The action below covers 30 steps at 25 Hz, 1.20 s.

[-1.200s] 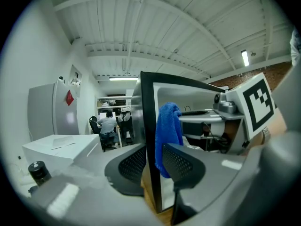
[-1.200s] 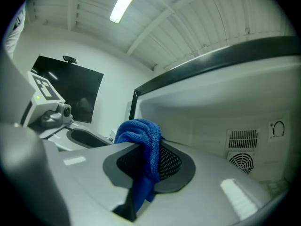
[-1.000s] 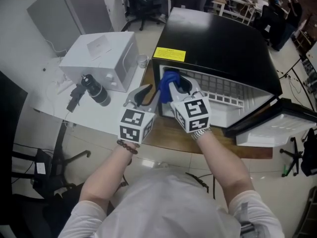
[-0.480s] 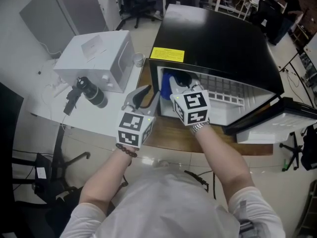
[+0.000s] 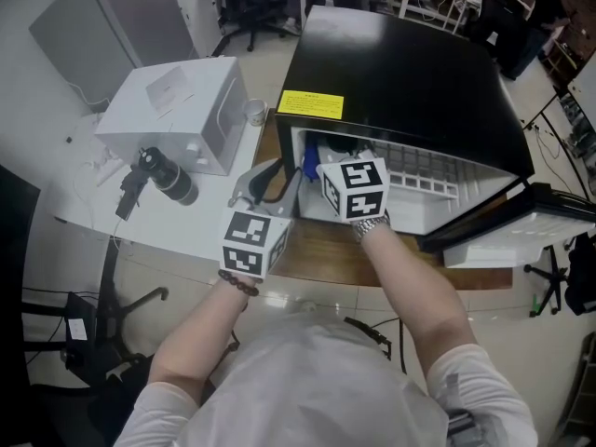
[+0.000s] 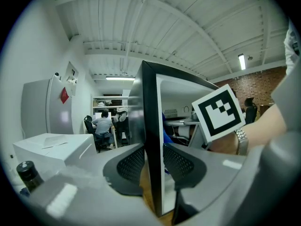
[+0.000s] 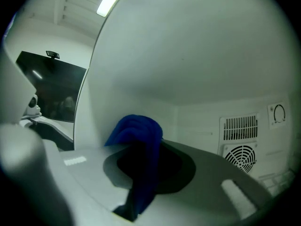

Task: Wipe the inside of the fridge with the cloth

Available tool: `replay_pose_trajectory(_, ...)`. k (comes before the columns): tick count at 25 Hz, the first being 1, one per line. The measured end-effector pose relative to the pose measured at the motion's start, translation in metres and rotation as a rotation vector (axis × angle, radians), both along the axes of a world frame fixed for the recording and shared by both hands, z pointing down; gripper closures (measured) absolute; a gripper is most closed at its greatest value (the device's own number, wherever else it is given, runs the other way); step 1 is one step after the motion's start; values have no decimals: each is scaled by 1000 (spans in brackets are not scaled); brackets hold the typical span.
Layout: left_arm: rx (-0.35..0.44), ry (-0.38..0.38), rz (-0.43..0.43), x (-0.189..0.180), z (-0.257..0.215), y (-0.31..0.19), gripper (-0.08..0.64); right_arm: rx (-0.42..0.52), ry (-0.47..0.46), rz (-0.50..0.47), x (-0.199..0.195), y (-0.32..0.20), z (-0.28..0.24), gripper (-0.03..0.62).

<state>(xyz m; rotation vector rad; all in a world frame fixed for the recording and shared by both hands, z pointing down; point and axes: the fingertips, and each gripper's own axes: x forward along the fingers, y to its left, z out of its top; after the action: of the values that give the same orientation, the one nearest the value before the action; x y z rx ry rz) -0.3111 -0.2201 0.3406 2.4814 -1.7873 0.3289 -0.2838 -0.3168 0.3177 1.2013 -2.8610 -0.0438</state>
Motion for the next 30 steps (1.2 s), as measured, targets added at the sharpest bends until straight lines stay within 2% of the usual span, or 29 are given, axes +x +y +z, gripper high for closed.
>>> replay_pose_trajectory(7,2,-5,-17,1,0,-1,439,-24,0,30,0,-16,8,549)
replay_pose_trajectory(13,-7,-6,-21,4,3,-4,403,-37,16,37,-1,-27,12,549)
replay_pose_trajectory(30,16,3,-37,5,-3,-7,403,-55,27,102,4,-65,15,549)
